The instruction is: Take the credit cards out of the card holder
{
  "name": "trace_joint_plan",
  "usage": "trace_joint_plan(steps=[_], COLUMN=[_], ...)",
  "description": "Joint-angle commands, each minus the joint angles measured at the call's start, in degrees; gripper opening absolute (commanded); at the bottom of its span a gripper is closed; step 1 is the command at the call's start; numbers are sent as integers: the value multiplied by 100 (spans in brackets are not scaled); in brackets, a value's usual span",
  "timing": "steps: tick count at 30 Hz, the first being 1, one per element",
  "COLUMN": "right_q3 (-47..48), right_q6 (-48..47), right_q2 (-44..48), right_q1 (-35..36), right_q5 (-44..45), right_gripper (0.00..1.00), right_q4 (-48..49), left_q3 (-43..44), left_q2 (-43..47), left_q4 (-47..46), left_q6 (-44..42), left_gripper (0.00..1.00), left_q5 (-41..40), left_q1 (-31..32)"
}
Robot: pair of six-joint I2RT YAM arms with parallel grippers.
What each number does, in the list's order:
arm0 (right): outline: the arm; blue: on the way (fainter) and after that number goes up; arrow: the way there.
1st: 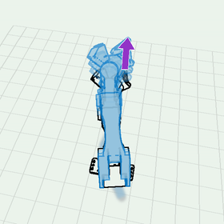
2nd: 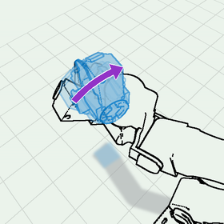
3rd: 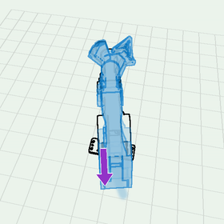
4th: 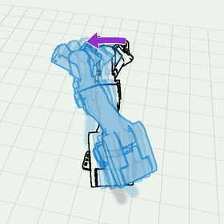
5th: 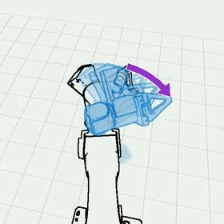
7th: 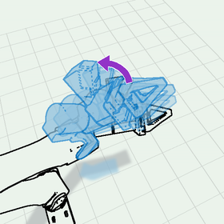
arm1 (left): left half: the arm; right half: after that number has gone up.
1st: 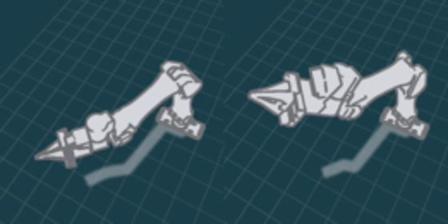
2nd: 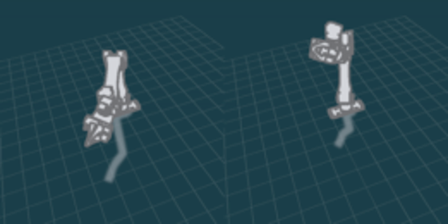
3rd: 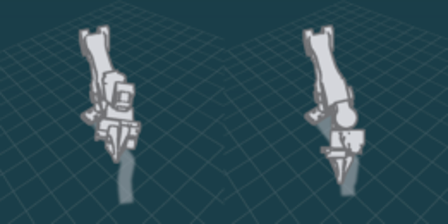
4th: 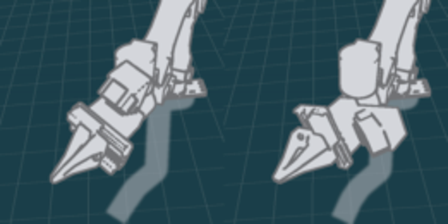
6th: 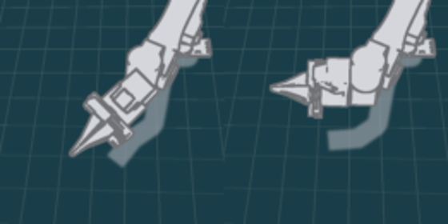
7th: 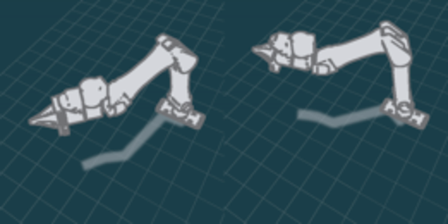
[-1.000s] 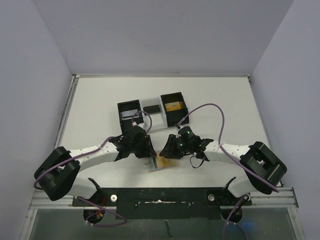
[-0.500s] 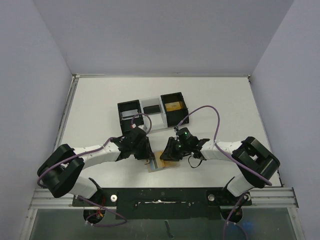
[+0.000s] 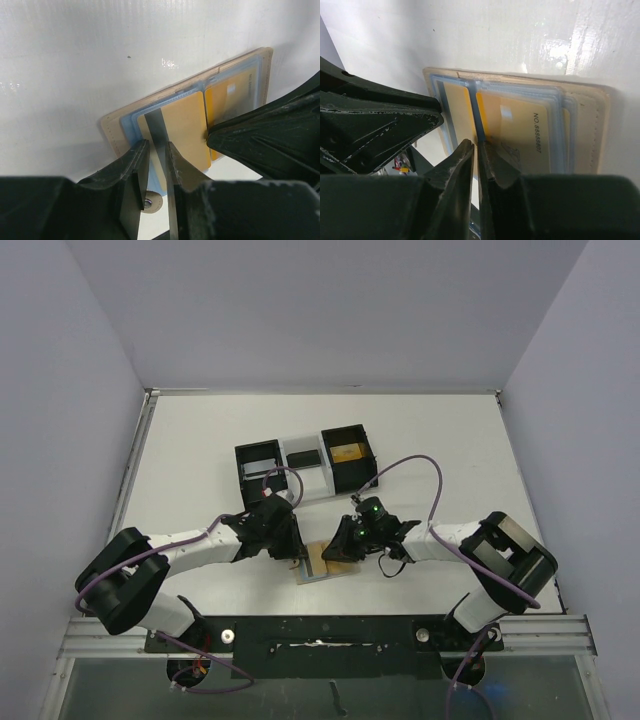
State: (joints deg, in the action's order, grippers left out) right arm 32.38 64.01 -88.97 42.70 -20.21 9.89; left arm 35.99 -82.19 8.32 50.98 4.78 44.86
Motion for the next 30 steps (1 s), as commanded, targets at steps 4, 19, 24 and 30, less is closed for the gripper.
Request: trace_joint_plan(steps=[4, 19, 24, 30], right_q3=[-109, -188, -248, -412], right_q6=[181, 196, 140, 99], right_q2=[76, 97, 287, 484], right_q1=[-69, -64, -139, -302], right_q5=[-55, -222, -234, -302], right_gripper=[16, 9, 2, 1], right_q4=[433, 822, 788, 737], left_q3=[-5, -50, -64, -50], left_q2=[23, 69, 120, 92], left_q4=[-61, -113, -61, 3], left_q6=[-50, -81, -80, -123], left_gripper=[18, 15, 14, 14], left_q5=[-48, 9, -51, -108], left_q1=[14, 14, 14, 14])
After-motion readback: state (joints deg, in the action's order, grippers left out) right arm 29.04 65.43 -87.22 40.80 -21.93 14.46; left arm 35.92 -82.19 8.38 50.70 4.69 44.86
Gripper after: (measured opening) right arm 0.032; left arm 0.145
